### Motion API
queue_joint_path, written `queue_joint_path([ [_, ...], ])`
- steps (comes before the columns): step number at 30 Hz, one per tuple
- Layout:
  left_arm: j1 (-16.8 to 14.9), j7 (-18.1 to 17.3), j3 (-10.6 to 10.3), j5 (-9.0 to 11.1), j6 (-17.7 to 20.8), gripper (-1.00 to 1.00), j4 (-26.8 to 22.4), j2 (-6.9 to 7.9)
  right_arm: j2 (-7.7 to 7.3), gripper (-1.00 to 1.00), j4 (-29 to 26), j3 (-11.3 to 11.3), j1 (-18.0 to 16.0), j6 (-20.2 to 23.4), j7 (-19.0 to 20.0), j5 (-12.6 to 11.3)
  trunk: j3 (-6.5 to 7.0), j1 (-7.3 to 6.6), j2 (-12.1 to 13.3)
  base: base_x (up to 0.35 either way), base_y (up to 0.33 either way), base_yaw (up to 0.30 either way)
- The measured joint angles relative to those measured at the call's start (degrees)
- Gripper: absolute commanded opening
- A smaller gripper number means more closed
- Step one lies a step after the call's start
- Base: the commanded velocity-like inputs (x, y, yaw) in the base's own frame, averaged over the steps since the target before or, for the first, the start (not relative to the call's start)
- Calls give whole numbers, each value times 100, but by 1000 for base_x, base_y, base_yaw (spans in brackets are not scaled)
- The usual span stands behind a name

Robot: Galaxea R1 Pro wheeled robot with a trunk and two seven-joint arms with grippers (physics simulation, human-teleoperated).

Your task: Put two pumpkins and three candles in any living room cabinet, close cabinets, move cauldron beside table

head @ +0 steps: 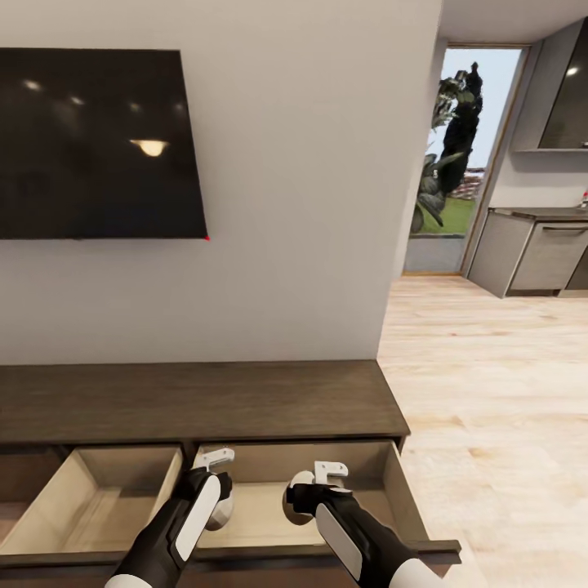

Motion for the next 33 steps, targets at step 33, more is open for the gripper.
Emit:
queue_joint_path([
  [33,0,-1,0,-5,1,-100,1,0,0,-100,1,-1,1,-6,0,-4,-144,177,-319,35,19,0],
])
